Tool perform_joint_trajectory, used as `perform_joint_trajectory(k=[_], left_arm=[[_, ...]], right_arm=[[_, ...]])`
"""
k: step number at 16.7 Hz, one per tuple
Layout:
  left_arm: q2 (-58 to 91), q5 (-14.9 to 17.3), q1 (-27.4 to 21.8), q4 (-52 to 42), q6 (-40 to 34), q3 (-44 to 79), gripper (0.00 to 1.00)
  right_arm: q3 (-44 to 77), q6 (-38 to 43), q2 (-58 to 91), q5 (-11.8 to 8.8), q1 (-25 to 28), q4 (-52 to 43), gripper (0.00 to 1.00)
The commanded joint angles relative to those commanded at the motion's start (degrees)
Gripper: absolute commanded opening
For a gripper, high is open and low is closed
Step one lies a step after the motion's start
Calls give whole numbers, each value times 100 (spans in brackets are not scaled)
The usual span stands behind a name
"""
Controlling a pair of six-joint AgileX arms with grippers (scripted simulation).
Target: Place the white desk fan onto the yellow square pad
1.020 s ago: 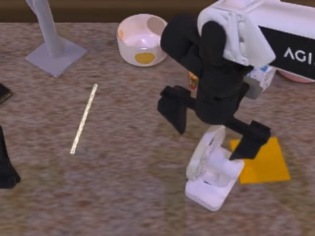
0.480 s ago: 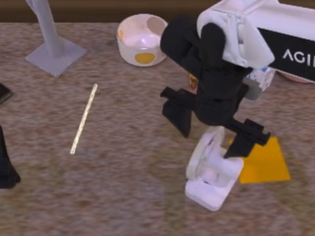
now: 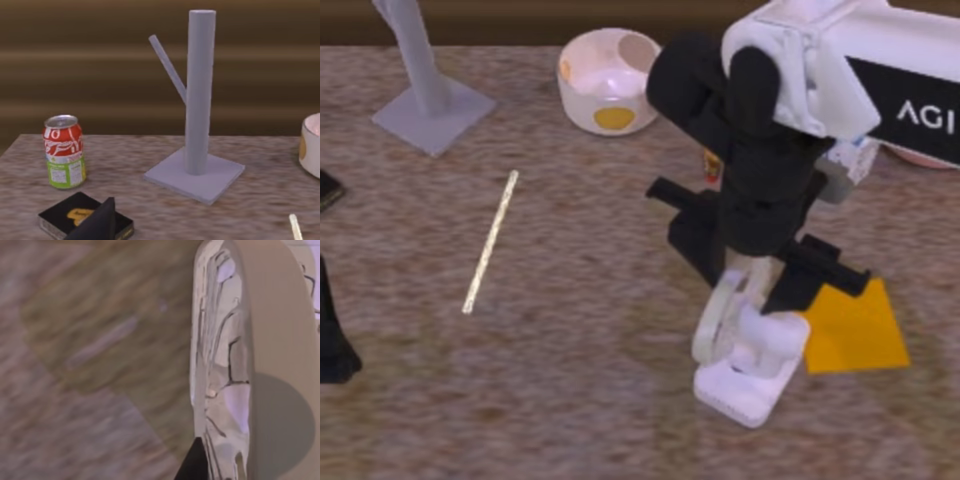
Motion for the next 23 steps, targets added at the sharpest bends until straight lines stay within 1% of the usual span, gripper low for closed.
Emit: perform_joint_trajectory(k=[1, 10, 17, 23], left_arm=[[0, 0, 0, 0, 0, 0, 100], [0, 0, 0, 0, 0, 0, 100], [0, 0, 0, 0, 0, 0, 100], [0, 0, 0, 0, 0, 0, 100]], right_arm=[[0, 0, 0, 0, 0, 0, 0], [2, 1, -35, 2, -6, -28, 0], [1080, -3, -27, 3, 33, -1101, 0], [1100, -57, -33, -11, 0, -1144, 0]])
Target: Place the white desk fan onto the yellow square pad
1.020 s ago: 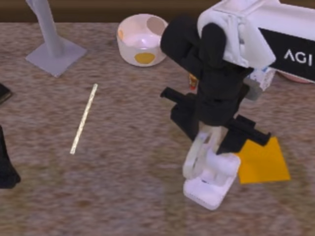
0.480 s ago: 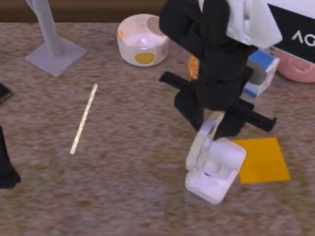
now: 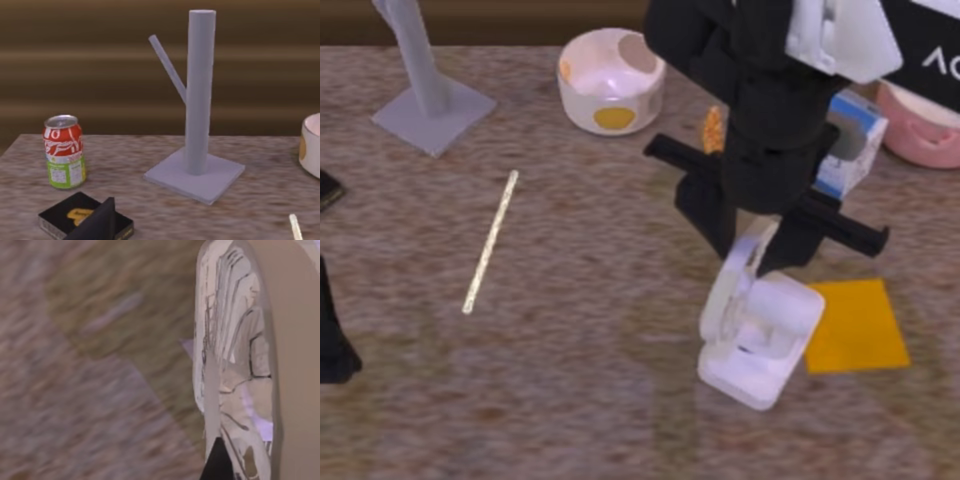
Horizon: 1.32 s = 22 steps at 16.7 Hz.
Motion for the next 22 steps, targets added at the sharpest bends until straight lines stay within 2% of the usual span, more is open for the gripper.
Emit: perform_joint_trajectory(k=[4, 8, 12, 15, 18, 22], left_arm=[[0, 0, 0, 0, 0, 0, 100], [0, 0, 0, 0, 0, 0, 100], [0, 0, 0, 0, 0, 0, 100], [0, 0, 0, 0, 0, 0, 100], [0, 0, 0, 0, 0, 0, 100], [0, 0, 0, 0, 0, 0, 100]], right_arm=[[-103, -825, -36, -144, -79, -218, 0], [-255, -2585, -148, -355, -263, -507, 0], [-444, -5024, -330, -519, -533, -706, 0], [-615, -7093, -490, -562, -778, -746, 0], [-817, -9148, -657, -521, -1044, -676, 0], [-1089, -11570, -875, -370, -1394, -443, 0]])
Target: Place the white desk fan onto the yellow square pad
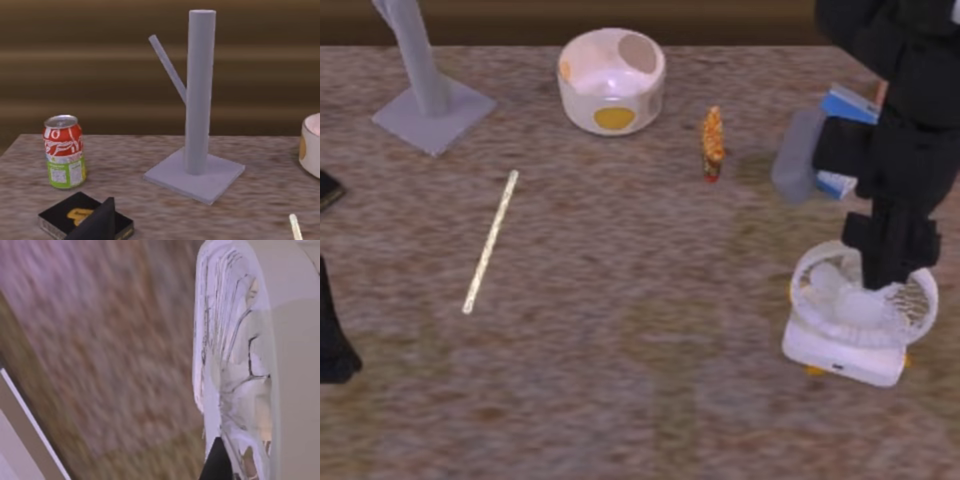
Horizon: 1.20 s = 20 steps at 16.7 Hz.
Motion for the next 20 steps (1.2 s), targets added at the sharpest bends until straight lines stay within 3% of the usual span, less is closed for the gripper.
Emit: perform_joint_trajectory(k=[4, 7, 15, 20], left_arm=[[0, 0, 0, 0, 0, 0, 100], [0, 0, 0, 0, 0, 0, 100], [0, 0, 0, 0, 0, 0, 100], [0, 0, 0, 0, 0, 0, 100]], right_arm=[[-195, -1721, -191, 201, -283, 320, 0], [-268, -2424, -285, 318, -412, 512, 0], [-293, -2588, -291, 343, -412, 581, 0], [-935, -2596, -260, 351, -451, 1279, 0]])
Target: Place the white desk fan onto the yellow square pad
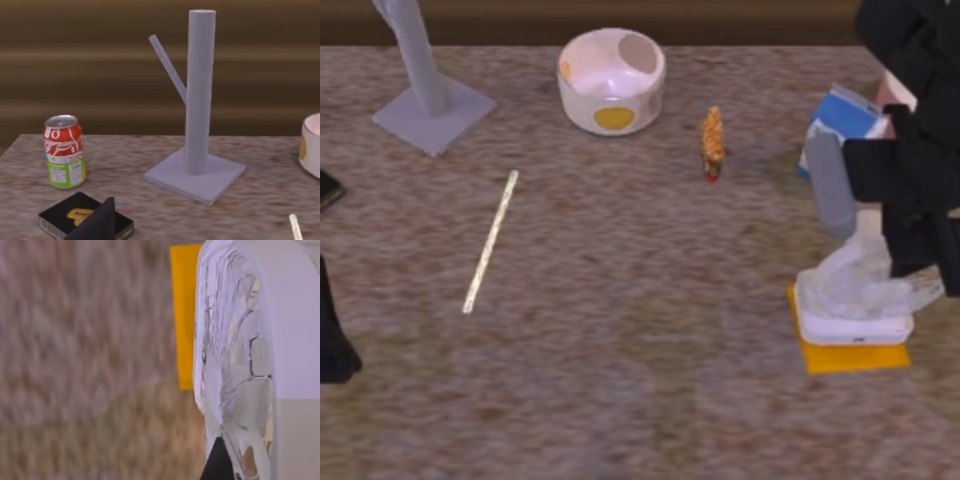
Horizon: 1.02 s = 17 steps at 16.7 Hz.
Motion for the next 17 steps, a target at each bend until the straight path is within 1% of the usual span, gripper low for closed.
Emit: perform_joint_trajectory(k=[4, 17], left_arm=[[0, 0, 0, 0, 0, 0, 100], [0, 0, 0, 0, 0, 0, 100]], right_arm=[[-64, -8, 11, 1, -1, 66, 0], [-64, -8, 11, 1, -1, 66, 98]])
